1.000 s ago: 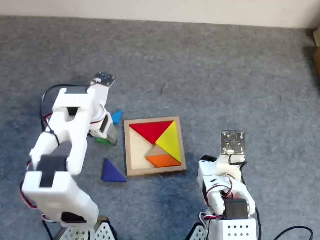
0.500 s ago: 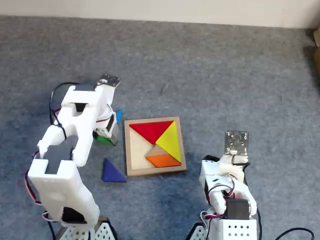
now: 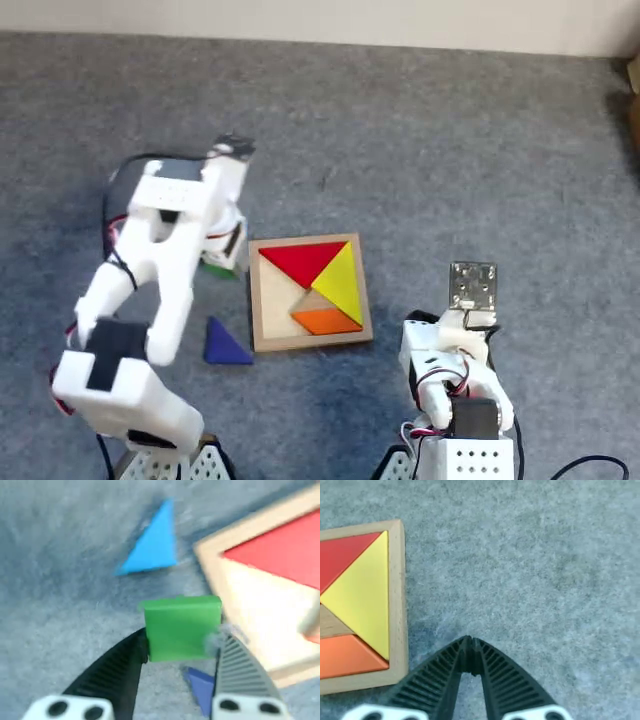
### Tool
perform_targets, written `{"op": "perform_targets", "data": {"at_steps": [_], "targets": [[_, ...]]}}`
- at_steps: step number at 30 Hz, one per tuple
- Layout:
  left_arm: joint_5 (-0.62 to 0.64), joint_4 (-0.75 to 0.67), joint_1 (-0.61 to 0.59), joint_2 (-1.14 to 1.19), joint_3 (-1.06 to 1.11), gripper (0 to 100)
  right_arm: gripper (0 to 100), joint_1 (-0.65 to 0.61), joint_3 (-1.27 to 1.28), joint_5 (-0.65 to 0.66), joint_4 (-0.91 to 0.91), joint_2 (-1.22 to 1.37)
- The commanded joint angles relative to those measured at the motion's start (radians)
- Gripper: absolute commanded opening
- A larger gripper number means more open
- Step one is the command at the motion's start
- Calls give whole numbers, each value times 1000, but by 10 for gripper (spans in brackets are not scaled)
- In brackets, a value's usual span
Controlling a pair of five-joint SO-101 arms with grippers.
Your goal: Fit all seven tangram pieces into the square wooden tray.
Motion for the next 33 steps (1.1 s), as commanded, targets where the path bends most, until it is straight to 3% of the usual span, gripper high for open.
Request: {"op": "perform_targets", "data": {"at_steps": [1,11,14,20,33], "targets": [[8,5,108,-68,-21,17,12,13,143,-6,-28,-7],[12,-6,292,47,-38,18,12,13,143,-6,-30,-8],[12,-14,298,76,-53,30,12,13,143,-6,-30,-8],[37,-9,292,108,-79,207,12,13,143,-6,-30,-8],[75,63,295,107,-142,218,12,13,143,-6,-30,-8]]}}
